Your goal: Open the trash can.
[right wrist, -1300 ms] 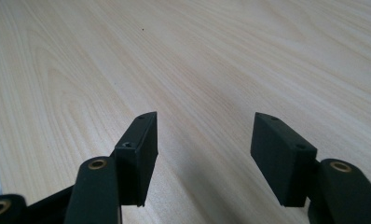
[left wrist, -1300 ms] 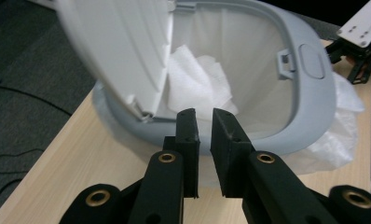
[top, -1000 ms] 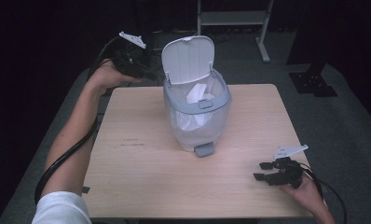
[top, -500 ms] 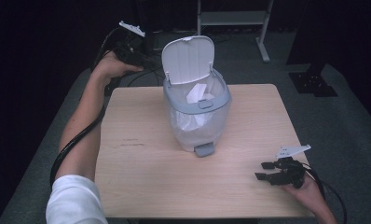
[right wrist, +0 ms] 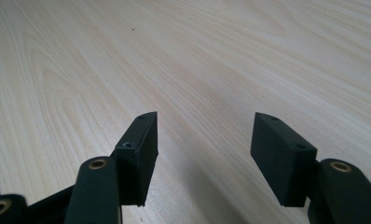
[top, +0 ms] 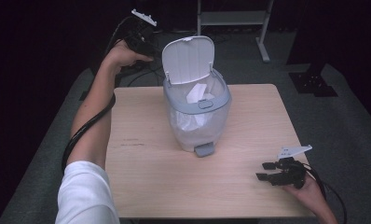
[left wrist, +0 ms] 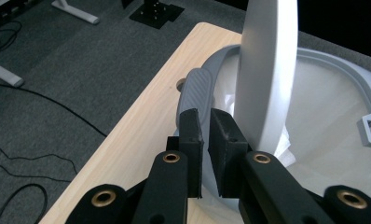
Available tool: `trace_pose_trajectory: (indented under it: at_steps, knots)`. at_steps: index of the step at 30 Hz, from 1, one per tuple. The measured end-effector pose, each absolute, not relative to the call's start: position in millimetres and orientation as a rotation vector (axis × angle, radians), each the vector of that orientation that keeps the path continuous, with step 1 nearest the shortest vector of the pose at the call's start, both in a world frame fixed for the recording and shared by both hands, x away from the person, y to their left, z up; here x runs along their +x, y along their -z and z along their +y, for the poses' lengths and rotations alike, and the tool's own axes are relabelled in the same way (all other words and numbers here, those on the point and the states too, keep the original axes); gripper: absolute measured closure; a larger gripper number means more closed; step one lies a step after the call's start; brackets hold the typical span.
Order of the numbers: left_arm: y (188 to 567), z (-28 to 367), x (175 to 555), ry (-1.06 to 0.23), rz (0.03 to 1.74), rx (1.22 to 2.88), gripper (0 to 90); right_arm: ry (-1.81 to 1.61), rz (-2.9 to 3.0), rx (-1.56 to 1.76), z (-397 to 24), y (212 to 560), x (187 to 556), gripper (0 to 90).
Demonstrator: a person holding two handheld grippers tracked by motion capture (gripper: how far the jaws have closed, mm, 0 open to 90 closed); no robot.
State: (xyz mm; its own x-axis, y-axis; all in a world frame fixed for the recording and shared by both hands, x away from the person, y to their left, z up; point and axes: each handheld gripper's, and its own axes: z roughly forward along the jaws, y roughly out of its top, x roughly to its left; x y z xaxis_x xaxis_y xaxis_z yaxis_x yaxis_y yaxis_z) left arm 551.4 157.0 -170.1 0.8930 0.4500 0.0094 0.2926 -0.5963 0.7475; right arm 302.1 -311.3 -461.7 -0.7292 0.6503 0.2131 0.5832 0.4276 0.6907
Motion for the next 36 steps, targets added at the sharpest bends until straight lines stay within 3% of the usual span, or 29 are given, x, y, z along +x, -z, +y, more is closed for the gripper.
trace_pose_trajectory:
  at_steps: [22, 36]
  knots:
    - [165, 108, 519, -0.221, 0.319, 2.349, 81.7, -1.184, 2.597, 1.096, -307, 462, 301, 40.3]
    - [172, 94, 498, -0.208, 0.258, 2.365, 76.1, -1.177, 2.609, 1.083, -301, 462, 299, 40.3]
